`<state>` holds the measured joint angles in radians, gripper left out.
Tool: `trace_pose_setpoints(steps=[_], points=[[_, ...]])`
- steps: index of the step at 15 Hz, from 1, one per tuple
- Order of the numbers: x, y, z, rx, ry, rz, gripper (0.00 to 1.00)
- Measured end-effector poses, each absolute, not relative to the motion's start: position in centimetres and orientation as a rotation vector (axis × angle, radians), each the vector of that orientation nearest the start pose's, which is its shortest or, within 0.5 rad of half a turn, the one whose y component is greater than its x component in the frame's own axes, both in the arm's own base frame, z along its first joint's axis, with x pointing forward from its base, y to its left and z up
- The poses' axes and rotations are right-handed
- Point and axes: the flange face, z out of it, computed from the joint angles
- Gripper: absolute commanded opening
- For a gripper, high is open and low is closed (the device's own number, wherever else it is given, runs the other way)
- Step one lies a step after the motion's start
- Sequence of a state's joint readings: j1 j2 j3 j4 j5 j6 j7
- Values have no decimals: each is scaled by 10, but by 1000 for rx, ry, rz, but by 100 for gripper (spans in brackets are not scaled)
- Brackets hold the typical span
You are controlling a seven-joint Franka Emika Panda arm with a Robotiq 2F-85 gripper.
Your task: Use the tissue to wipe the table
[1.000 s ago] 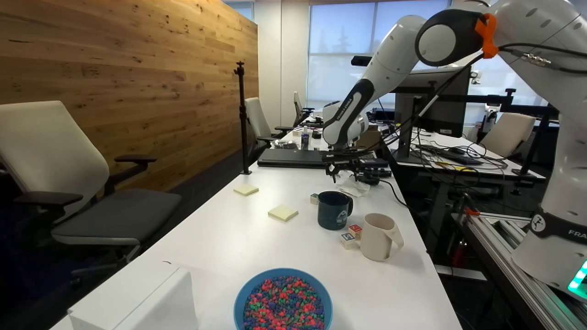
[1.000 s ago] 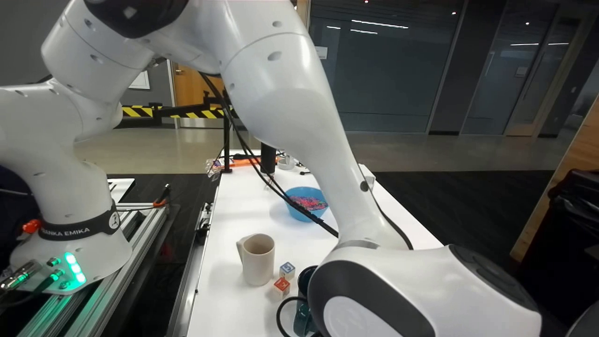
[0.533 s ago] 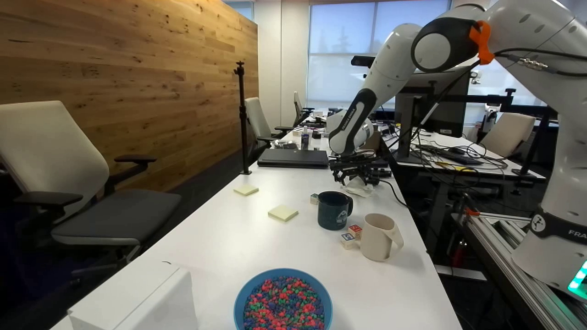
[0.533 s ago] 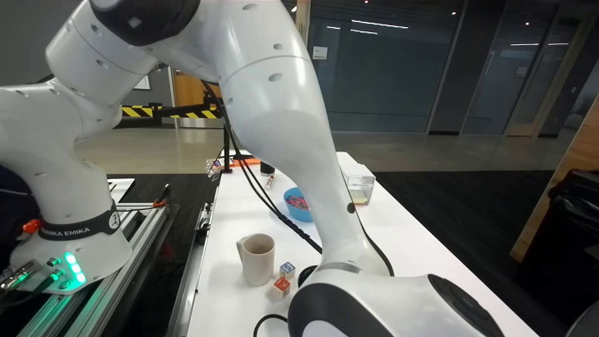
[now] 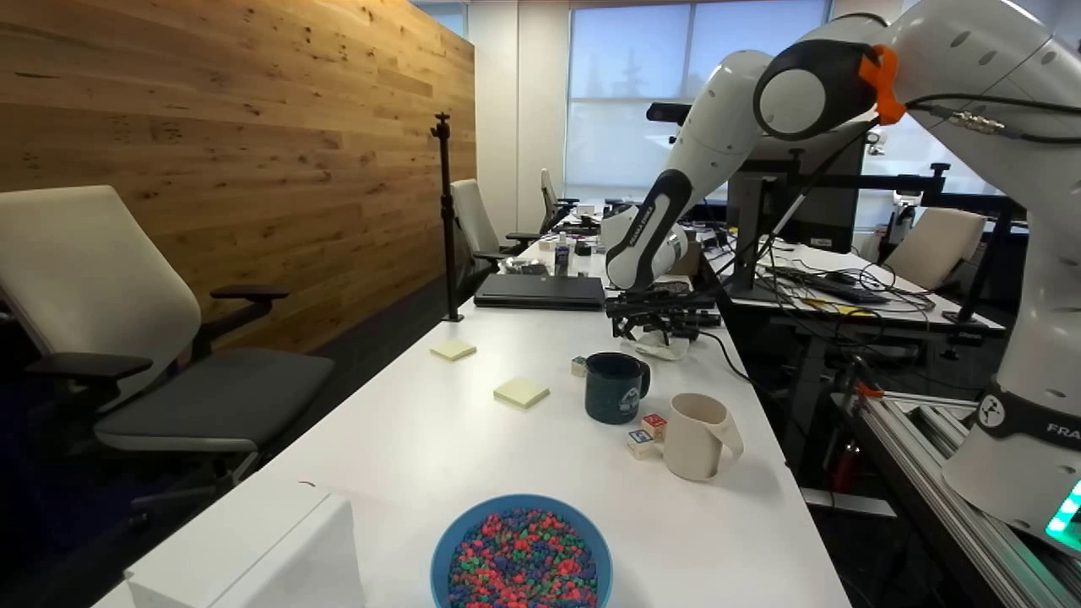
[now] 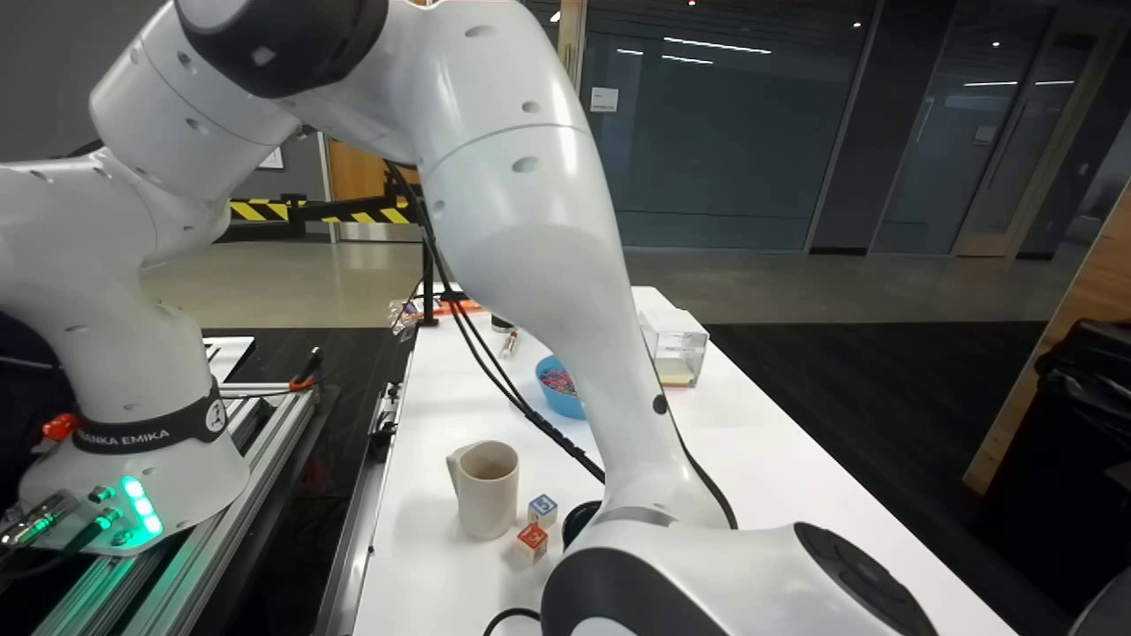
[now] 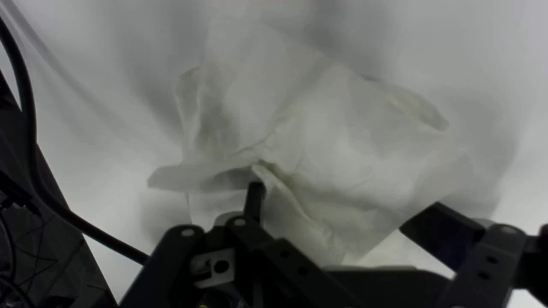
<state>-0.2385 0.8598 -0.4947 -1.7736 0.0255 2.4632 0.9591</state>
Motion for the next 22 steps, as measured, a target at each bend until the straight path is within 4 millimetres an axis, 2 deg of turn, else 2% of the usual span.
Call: trace_pose_setpoints(steps=[6, 8, 17, 22], points=[[491, -421, 120, -2446, 2513, -3, 9], [492, -424, 123, -2438, 2524, -15, 0], [495, -424, 125, -2398, 2563, -52, 2], [502, -416, 124, -2471, 2526, -78, 2]])
